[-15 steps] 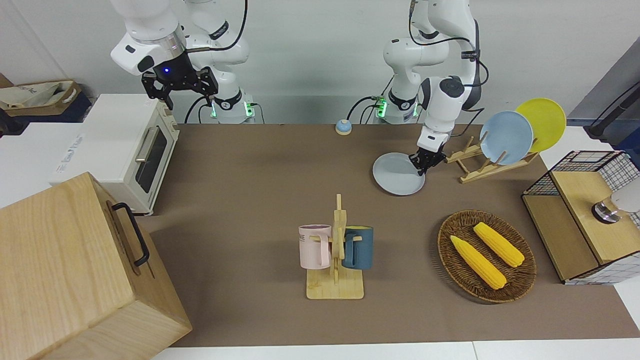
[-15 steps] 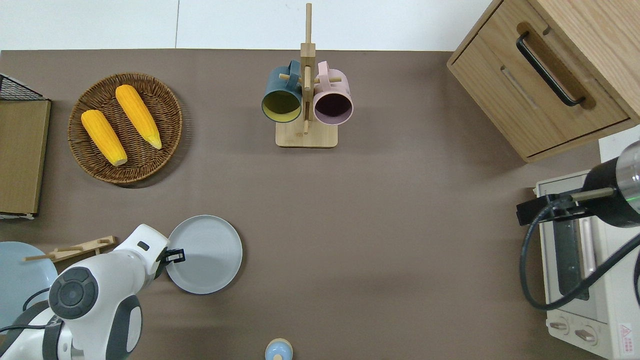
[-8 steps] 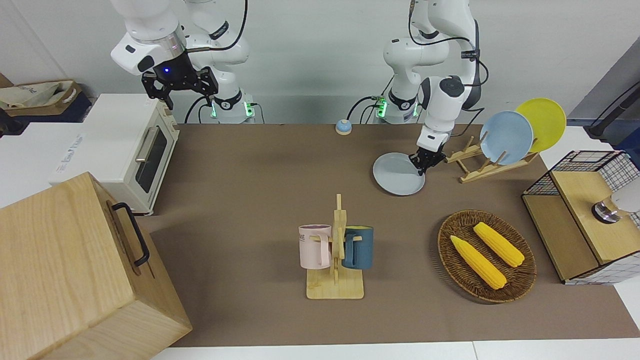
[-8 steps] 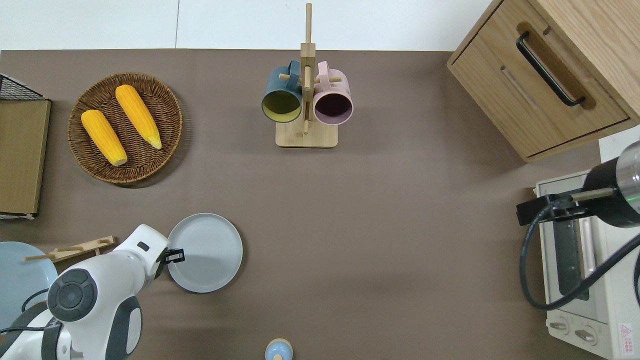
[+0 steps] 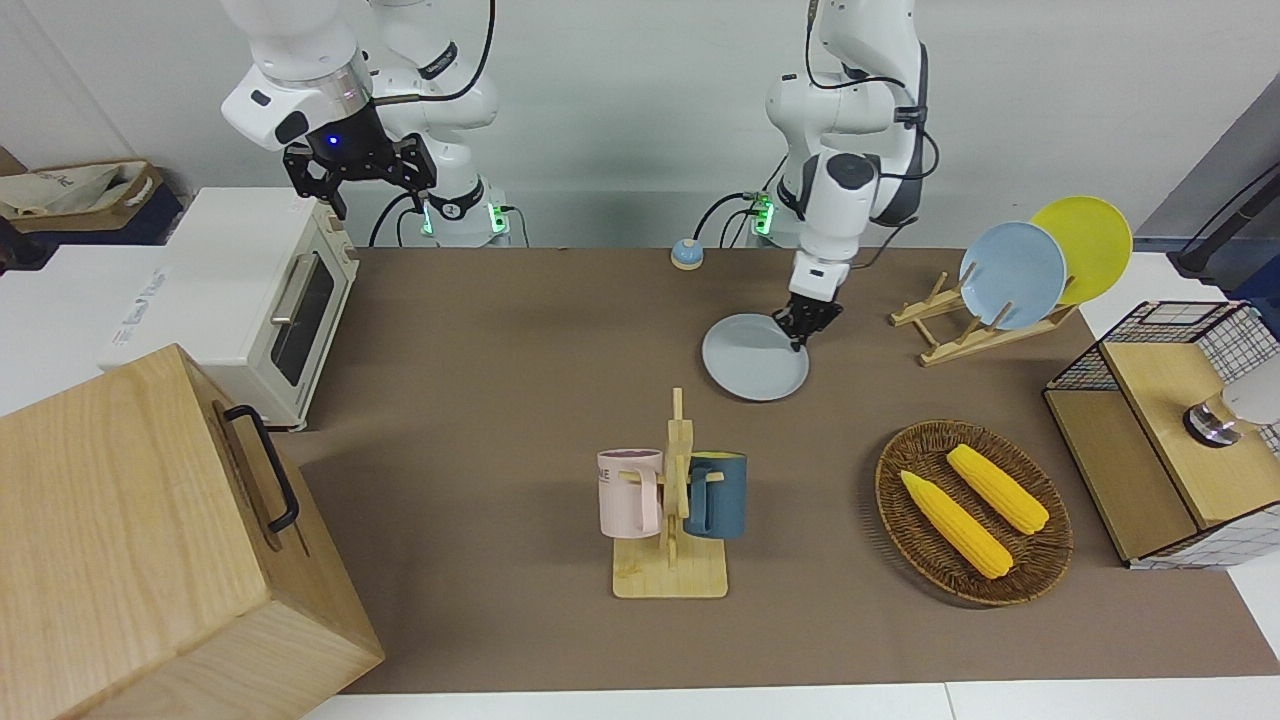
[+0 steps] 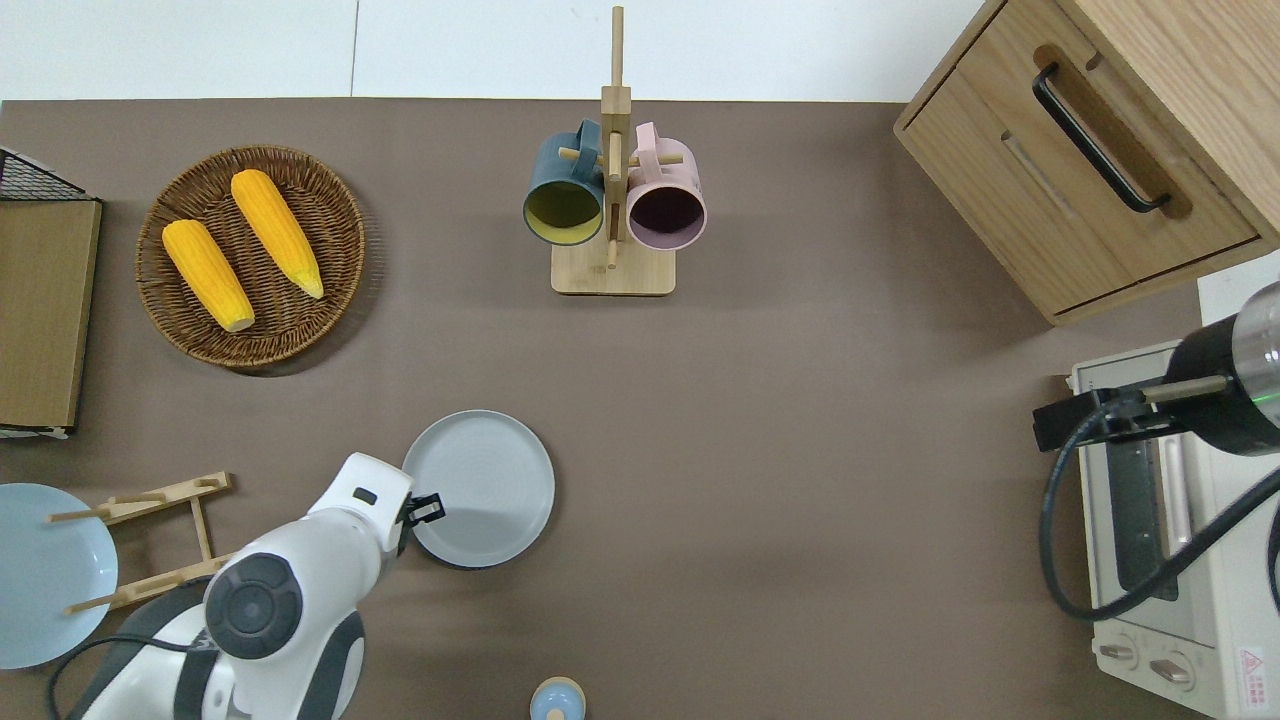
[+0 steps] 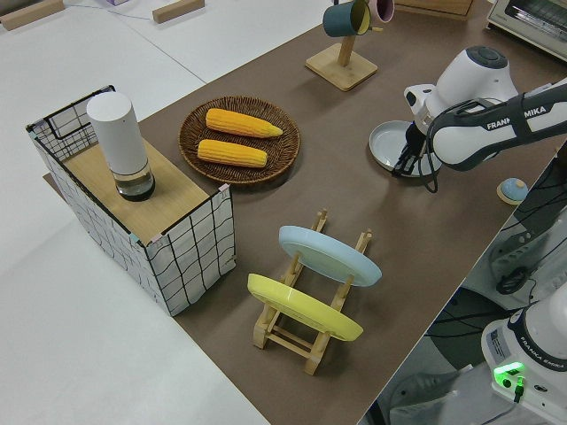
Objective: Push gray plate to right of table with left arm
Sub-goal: 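Push the gray plate with the left gripper across the table toward the toaster oven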
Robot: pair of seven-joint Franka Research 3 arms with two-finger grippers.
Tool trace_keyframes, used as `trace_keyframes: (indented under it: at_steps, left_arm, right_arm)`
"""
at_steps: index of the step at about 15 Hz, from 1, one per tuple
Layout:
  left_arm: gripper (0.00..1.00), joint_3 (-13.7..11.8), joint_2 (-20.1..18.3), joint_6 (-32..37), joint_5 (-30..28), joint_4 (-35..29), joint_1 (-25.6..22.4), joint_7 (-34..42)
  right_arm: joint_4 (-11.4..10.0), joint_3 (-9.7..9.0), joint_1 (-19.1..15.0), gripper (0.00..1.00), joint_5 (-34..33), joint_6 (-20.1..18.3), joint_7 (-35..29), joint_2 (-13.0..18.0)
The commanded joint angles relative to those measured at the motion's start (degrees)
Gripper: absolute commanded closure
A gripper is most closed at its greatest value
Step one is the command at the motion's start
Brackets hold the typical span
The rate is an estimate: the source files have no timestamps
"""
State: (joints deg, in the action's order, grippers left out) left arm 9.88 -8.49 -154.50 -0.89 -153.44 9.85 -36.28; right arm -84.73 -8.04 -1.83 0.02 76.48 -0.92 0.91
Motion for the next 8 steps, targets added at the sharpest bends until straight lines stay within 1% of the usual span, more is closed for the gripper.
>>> trace_keyframes:
  at_steps: [1, 3, 5, 6, 8]
  left_arm:
    - [1.00, 0.22, 5.49, -1.51, 0.36, 3.04, 9.63, -14.82]
    - [1.00, 0.84, 9.09, -1.42, 0.71, 6.99, 15.26, -24.49]
    - [1.00, 0.93, 11.73, -1.42, 4.12, 9.90, 18.70, -32.32]
    - [1.00, 0.93, 14.88, -1.07, 8.67, 13.39, 21.50, -40.37]
    - [1.00, 0.93, 18.15, -0.28, 15.53, 17.45, 24.77, -50.68]
  right_arm:
    - [0.54, -0.92, -1.07, 0.017, 0.25, -0.89, -0.75, 0.14]
    - [0.54, -0.92, -1.07, 0.017, 0.25, -0.89, -0.66, 0.14]
    - [0.54, -0.92, -1.07, 0.017, 0.25, -0.89, -0.66, 0.14]
    - [0.54, -0.92, -1.07, 0.017, 0.25, -0.89, -0.66, 0.14]
    - [0.54, -0.92, -1.16, 0.017, 0.25, -0.89, -0.66, 0.14]
